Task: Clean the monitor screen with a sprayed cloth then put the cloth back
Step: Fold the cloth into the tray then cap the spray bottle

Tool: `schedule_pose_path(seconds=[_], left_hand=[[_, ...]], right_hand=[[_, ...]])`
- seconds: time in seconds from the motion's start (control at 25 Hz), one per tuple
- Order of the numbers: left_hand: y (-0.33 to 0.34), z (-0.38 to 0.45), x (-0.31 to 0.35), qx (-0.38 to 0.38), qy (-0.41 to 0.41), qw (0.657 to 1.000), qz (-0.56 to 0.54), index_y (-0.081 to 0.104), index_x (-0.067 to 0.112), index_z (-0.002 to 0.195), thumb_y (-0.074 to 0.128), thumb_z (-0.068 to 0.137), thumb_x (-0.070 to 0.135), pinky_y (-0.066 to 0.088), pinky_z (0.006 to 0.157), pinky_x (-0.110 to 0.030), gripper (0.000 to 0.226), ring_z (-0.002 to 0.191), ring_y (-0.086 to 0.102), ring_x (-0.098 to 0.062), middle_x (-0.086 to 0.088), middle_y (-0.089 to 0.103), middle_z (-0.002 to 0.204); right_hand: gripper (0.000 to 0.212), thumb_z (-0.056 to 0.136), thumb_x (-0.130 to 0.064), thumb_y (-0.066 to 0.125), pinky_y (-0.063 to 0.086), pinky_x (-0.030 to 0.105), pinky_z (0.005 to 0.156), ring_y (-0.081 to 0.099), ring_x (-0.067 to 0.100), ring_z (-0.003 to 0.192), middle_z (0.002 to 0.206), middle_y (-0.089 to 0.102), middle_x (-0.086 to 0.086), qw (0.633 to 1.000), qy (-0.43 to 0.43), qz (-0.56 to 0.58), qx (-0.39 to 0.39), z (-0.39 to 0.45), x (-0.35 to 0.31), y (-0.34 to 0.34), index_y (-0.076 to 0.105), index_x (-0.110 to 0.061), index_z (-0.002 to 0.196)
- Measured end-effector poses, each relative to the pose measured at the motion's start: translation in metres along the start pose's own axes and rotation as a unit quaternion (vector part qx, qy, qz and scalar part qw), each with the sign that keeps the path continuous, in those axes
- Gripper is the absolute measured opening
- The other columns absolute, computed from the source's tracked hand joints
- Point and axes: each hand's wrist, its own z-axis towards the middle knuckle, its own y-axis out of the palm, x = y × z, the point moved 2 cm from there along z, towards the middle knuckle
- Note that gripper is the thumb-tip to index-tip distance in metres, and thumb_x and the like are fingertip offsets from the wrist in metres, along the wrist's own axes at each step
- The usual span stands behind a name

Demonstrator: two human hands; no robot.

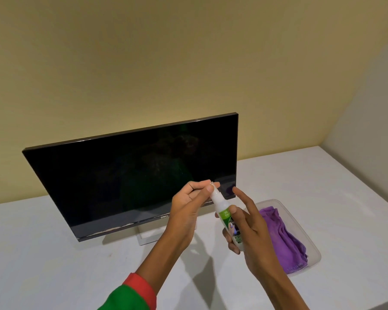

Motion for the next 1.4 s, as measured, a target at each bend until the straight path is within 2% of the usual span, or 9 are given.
schedule_pose_path(seconds=[0.2, 0.28, 0.36, 0.56, 0.68, 0.88, 1.08, 1.28, 1.4], left_hand=[[0.009, 0.001, 0.017, -0.039, 0.031, 0.999, -0.005, 0.062, 0.014, 0.095, 0.063, 0.073, 0.030, 0.046, 0.098, -0.051, 0.028, 0.098, 0.067, -0.021, -0.009, 0.072, 0.103], [0.015, 0.002, 0.020, -0.053, 0.036, 0.998, -0.024, 0.061, 0.016, 0.095, 0.063, 0.073, 0.031, 0.050, 0.094, -0.048, 0.027, 0.095, 0.067, -0.022, -0.011, 0.071, 0.104], [0.018, 0.004, 0.023, -0.074, 0.045, 0.995, -0.050, 0.060, 0.019, 0.094, 0.063, 0.073, 0.031, 0.054, 0.089, -0.038, 0.025, 0.096, 0.067, -0.024, -0.012, 0.071, 0.104], [0.022, 0.017, 0.031, -0.142, 0.065, 0.988, -0.005, 0.061, 0.014, 0.101, 0.062, 0.082, 0.021, 0.053, 0.085, -0.027, 0.020, 0.105, 0.065, -0.023, -0.011, 0.070, 0.110], [0.028, 0.020, 0.020, -0.126, 0.077, 0.982, 0.121, 0.064, 0.021, 0.114, 0.063, 0.084, 0.018, 0.048, 0.091, -0.016, 0.030, 0.113, 0.058, -0.004, 0.006, 0.065, 0.120], [0.018, 0.008, -0.014, -0.079, 0.054, 0.954, 0.283, 0.063, 0.025, 0.115, 0.060, 0.087, 0.019, 0.046, 0.099, -0.025, 0.029, 0.116, 0.056, -0.005, 0.006, 0.061, 0.127], [0.002, 0.003, -0.029, -0.035, 0.073, 0.907, 0.413, 0.065, 0.028, 0.111, 0.059, 0.088, 0.025, 0.043, 0.103, -0.038, 0.024, 0.120, 0.051, -0.007, 0.010, 0.056, 0.132], [-0.020, 0.002, -0.031, -0.013, 0.092, 0.874, 0.478, 0.061, 0.030, 0.117, 0.057, 0.089, 0.029, 0.036, 0.105, -0.032, 0.029, 0.127, 0.047, -0.010, 0.018, 0.044, 0.138], [-0.033, 0.000, -0.032, 0.006, 0.100, 0.862, 0.497, 0.058, 0.033, 0.119, 0.056, 0.089, 0.031, 0.036, 0.099, -0.024, 0.030, 0.127, 0.046, -0.009, 0.026, 0.035, 0.134]], right_hand=[[0.068, 0.067, -0.038, 0.078, 0.035, 0.016, 0.027, 0.046, 0.014, 0.037, 0.086, 0.066, 0.018, 0.948, 0.157, 0.268, -0.072, 0.005, -0.015, 0.007, 0.055, -0.018, 0.128], [0.082, 0.055, -0.034, 0.089, 0.033, 0.016, 0.024, 0.045, 0.014, 0.031, 0.072, 0.067, 0.016, 0.903, 0.216, 0.350, -0.122, 0.006, -0.019, 0.006, 0.051, -0.006, 0.122], [0.070, 0.067, -0.038, 0.077, 0.034, 0.016, 0.023, 0.046, 0.012, 0.028, 0.058, 0.066, 0.012, 0.893, 0.229, 0.355, -0.155, 0.008, -0.024, 0.004, 0.046, -0.003, 0.120], [0.054, 0.076, -0.035, 0.074, 0.054, 0.026, 0.059, 0.064, 0.021, 0.064, 0.089, 0.070, 0.010, 0.980, 0.034, 0.107, -0.162, 0.029, -0.036, -0.022, 0.061, -0.013, 0.123], [0.039, 0.079, -0.026, 0.068, 0.054, 0.031, 0.080, 0.070, 0.028, 0.092, 0.100, 0.074, 0.011, 0.993, -0.019, -0.082, -0.086, 0.048, -0.035, -0.066, 0.064, -0.022, 0.118], [0.031, 0.082, -0.012, 0.071, 0.048, 0.030, 0.078, 0.064, 0.027, 0.097, 0.106, 0.069, 0.007, 0.935, -0.025, -0.341, 0.093, 0.076, 0.011, -0.141, 0.065, -0.010, 0.112], [0.022, 0.071, -0.006, 0.075, 0.045, 0.026, 0.071, 0.066, 0.023, 0.084, 0.085, 0.071, 0.006, 0.919, 0.032, -0.384, 0.081, 0.096, 0.069, -0.143, 0.069, -0.009, 0.092], [0.024, 0.072, 0.002, 0.071, 0.039, 0.004, 0.057, 0.061, 0.023, 0.081, 0.083, 0.065, 0.005, 0.910, 0.060, -0.407, 0.048, 0.119, 0.101, -0.132, 0.066, -0.003, 0.094], [0.023, 0.072, 0.006, 0.070, 0.047, 0.020, 0.067, 0.064, 0.030, 0.085, 0.082, 0.065, 0.007, 0.914, 0.061, -0.397, 0.050, 0.123, 0.111, -0.133, 0.065, -0.002, 0.093]])
